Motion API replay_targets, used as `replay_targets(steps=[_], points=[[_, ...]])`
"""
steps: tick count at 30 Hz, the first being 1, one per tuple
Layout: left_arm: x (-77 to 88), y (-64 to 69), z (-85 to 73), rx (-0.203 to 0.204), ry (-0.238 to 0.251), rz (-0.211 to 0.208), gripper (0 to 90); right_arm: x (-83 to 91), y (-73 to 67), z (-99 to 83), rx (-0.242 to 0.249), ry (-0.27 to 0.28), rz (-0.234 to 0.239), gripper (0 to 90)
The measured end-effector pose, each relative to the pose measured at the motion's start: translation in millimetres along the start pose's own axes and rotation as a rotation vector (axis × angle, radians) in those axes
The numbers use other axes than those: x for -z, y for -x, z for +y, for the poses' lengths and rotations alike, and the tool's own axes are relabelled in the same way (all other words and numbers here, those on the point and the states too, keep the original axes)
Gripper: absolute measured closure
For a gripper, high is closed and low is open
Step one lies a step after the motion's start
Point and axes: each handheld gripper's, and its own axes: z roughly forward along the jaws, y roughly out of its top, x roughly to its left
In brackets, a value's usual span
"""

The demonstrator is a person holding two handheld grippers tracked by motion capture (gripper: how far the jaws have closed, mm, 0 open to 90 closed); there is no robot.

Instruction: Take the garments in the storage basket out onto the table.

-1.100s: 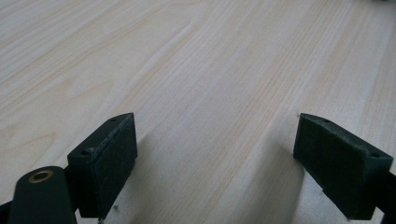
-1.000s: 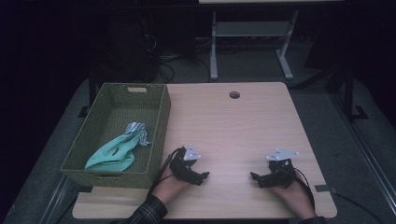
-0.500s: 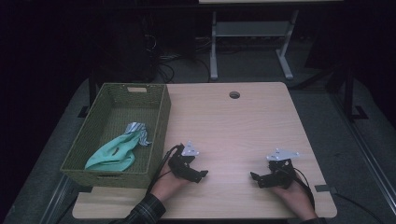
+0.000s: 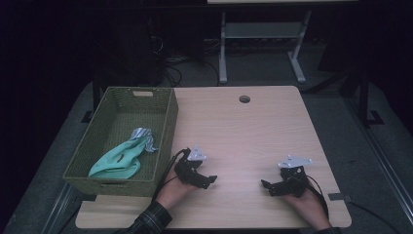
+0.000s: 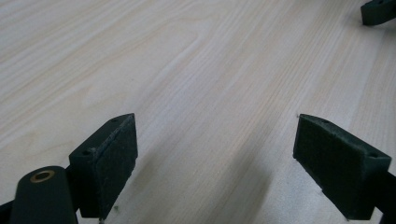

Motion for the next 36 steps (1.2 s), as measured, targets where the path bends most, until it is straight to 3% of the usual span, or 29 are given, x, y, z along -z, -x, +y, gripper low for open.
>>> replay_targets(steps=[14,18,36], points=[[10.7,0.5,8.0,-0.003,0.041,-0.014,13.9,0.0,0.0,0.0,0.0,0.0,0.0,1.7],[11.7,0.3,8.7,-0.019,0.033,-0.01,13.8,0.0,-0.1,0.0,0.0,0.0,0.0,1.7],[20.8,0.7,16.8,-0.009,0.041,-0.012,13.8,0.0,-0.1,0.0,-0.001,0.0,0.0,1.7]])
